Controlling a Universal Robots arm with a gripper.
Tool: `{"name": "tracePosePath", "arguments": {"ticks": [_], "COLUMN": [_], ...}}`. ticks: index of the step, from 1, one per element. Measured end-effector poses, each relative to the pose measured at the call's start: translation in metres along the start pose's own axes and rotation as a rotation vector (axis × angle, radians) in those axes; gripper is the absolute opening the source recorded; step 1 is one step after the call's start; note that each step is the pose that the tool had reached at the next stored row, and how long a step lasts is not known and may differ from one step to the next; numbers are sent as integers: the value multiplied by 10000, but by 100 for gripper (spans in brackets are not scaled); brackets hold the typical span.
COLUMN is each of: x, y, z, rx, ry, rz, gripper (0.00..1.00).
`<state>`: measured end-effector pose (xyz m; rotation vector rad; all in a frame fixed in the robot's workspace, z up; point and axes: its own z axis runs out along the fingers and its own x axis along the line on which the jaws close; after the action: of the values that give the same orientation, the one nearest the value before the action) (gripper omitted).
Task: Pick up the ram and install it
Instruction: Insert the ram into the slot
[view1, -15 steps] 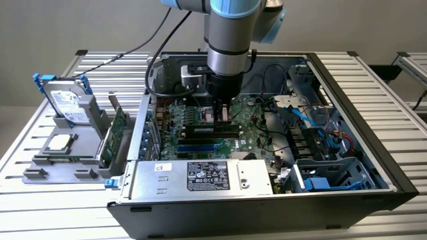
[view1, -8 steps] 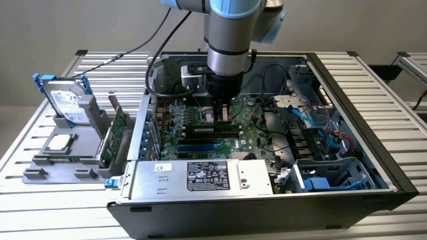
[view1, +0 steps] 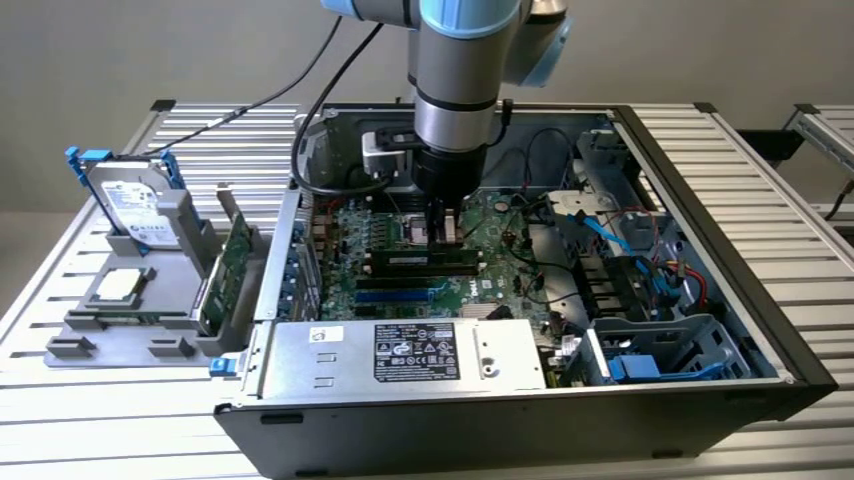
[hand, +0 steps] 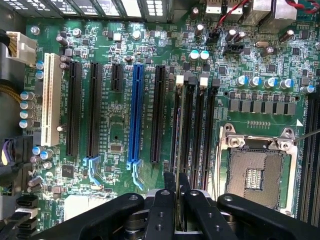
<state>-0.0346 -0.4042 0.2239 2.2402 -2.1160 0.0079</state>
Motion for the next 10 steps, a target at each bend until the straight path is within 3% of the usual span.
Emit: {"name": "tracePosePath", "arguments": {"ticks": [10], "x": [-3], "y": [7], "z": [22], "rx": [-1], "ry": [5], "rz": [0], "gripper": [14]}}
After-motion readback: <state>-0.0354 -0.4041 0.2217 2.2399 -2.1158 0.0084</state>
